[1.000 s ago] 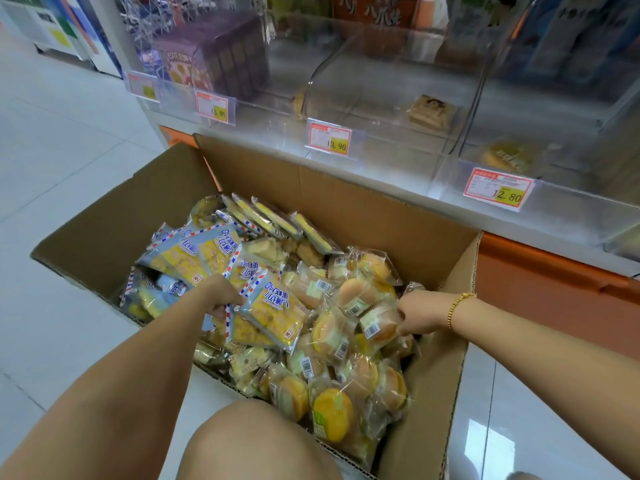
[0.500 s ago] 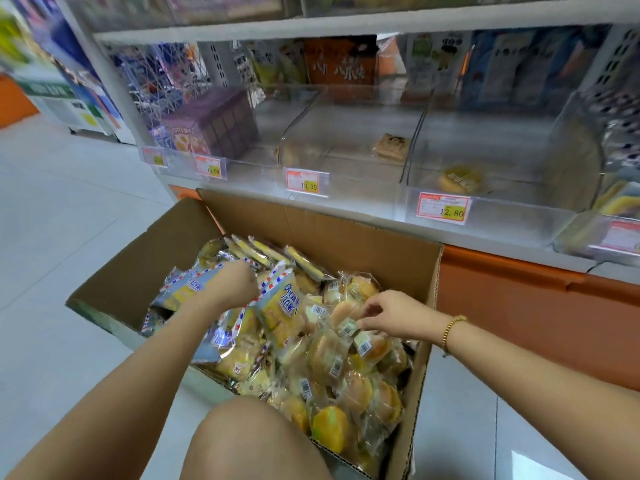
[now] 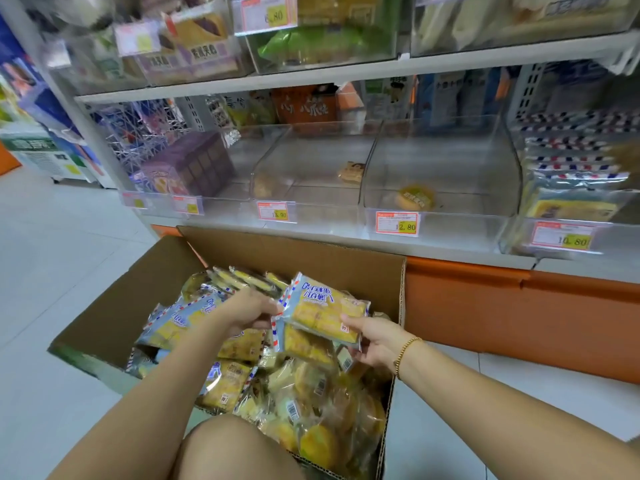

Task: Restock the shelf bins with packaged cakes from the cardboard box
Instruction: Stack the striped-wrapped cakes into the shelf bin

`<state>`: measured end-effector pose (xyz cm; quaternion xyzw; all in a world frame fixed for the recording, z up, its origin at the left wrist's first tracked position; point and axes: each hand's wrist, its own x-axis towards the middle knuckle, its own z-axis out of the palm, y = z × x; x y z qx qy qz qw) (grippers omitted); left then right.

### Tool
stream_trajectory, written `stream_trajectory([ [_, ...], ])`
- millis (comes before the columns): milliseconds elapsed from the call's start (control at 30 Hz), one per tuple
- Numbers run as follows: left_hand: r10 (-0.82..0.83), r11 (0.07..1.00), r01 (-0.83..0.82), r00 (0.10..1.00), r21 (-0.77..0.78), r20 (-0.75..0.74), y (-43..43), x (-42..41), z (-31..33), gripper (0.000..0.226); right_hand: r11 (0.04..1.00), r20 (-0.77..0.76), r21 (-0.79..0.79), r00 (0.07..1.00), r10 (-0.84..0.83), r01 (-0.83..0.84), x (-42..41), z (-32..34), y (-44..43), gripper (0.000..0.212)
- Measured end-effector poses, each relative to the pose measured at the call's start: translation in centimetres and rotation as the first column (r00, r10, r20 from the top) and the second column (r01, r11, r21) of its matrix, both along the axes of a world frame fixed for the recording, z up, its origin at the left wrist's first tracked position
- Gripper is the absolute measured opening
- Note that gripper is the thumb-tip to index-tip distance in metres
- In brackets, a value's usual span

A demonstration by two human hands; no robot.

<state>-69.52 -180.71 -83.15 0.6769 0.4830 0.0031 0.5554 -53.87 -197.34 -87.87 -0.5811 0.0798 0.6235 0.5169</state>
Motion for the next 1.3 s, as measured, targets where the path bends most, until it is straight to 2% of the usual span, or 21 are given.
stream_trajectory([
  [100, -0.014, 0.986, -0.011, 0.989, -0.168, -0.150, 0.2, -0.8, -3.4, 0.022, 0.999, 0.106, -0.040, 0.994, 0.024, -0.020, -0.1, -1.2, 0.6, 0.015],
  [167, -0.055, 0.961, -0.015, 0.967, -0.275, -0.248, 0.4, -1.6, -5.4, 0.008, 0.997, 0.222, -0.064, 0.974, 0.050, -0.037, -0.4, -1.6, 0.9, 0.029],
  [267, -0.136, 0.937, 0.017, 0.938, -0.348, -0.320, 0.5, -2.1, -6.1, 0.007, 0.998, 0.282, -0.044, 0.958, 0.045, -0.034, -0.5, -1.9, 1.3, 0.057],
  [367, -0.169, 0.928, 0.029, 0.921, -0.371, -0.351, 0.7, -2.0, -5.5, 0.011, 0.996, 0.356, -0.001, 0.930, 0.087, -0.093, -0.4, -1.0, 1.1, 0.061],
  [433, -0.168, 0.915, 0.022, 0.928, -0.402, -0.332, 0.5, -2.2, -4.8, 0.014, 0.989, 0.411, 0.043, 0.905, 0.110, -0.139, 0.1, -0.2, 1.0, 0.051],
  [533, -0.134, 0.885, 0.006, 0.960, -0.466, -0.244, 0.0, -2.7, -4.5, 0.019, 0.977, 0.401, 0.121, 0.909, 0.116, -0.178, 1.1, 1.1, 0.6, 0.048],
  [633, -0.099, 0.864, 0.010, 0.984, -0.504, -0.150, -0.3, -3.0, -4.8, 0.029, 0.970, 0.380, 0.125, 0.913, 0.146, -0.207, 1.7, 1.9, 0.2, 0.044],
  [733, -0.057, 0.871, 0.004, 0.994, -0.492, -0.092, -0.5, -2.6, -5.3, 0.030, 0.973, 0.378, 0.129, 0.916, 0.133, -0.194, 1.9, 2.1, -0.1, 0.040],
  [800, -0.002, 0.864, -0.043, 0.996, -0.501, -0.090, -0.3, -2.1, -5.9, 0.044, 0.977, 0.382, 0.140, 0.919, 0.098, -0.163, 2.0, 2.1, -0.2, 0.037],
  [867, 0.057, 0.871, -0.107, 0.991, -0.480, -0.118, 0.1, -1.8, -6.8, 0.061, 0.978, 0.395, 0.165, 0.917, 0.055, -0.129, 2.2, 2.3, -0.3, 0.033],
  [900, 0.066, 0.887, -0.124, 0.988, -0.446, -0.142, 0.1, -1.6, -7.0, 0.060, 0.976, 0.402, 0.180, 0.915, 0.040, -0.122, 2.4, 2.5, -0.3, 0.033],
  [1000, 0.008, 0.967, -0.066, 0.973, -0.245, -0.231, -0.5, -1.2, -7.5, 0.026, 0.961, 0.358, 0.262, 0.934, -0.014, -0.086, 3.1, 3.6, -0.8, 0.032],
  [1133, -0.030, 0.999, 0.038, 0.952, 0.020, -0.306, -1.3, -0.5, -6.5, 0.004, 0.929, 0.260, 0.367, 0.963, -0.066, -0.035, 4.2, 5.1, -1.9, 0.030],
  [1200, -0.023, 0.993, 0.054, 0.959, 0.101, -0.282, -1.2, -0.2, -5.6, 0.023, 0.901, 0.194, 0.434, 0.974, -0.113, 0.018, 4.9, 5.3, -2.5, 0.028],
  [1300, 0.017, 0.996, -0.003, 0.989, 0.094, -0.144, -0.3, -0.6, -3.6, 0.023, 0.854, 0.063, 0.504, 0.980, -0.188, 0.132, 6.1, 5.2, -3.6, 0.032],
])
